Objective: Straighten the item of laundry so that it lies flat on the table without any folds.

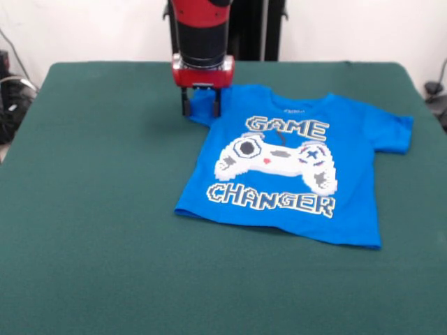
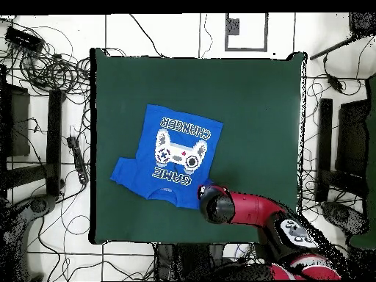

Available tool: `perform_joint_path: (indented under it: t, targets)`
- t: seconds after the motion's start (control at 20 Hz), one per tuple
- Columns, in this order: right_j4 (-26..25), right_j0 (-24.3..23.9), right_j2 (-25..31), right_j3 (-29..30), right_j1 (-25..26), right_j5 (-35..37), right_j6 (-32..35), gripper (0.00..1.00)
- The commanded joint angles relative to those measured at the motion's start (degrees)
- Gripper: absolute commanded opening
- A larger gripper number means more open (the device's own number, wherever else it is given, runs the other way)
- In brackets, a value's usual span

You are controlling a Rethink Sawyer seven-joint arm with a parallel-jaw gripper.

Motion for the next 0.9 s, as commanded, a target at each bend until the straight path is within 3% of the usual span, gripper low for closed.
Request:
perform_joint_path:
  t: [0.05, 0.15, 0.2, 0.9]
  targets:
    - [-2.57, -1.1, 6.54, -4.47, 5.31, -1.61, 2.14, 1.0]
    - [-2.95, -1.82, 7.07, -4.21, 5.28, -2.68, 2.27, 1.0]
    - [-3.39, -2.25, 7.38, -4.06, 5.24, -3.27, 2.42, 0.0]
    - [-2.64, -1.88, 7.0, -4.29, 4.65, 0.61, 2.44, 0.0]
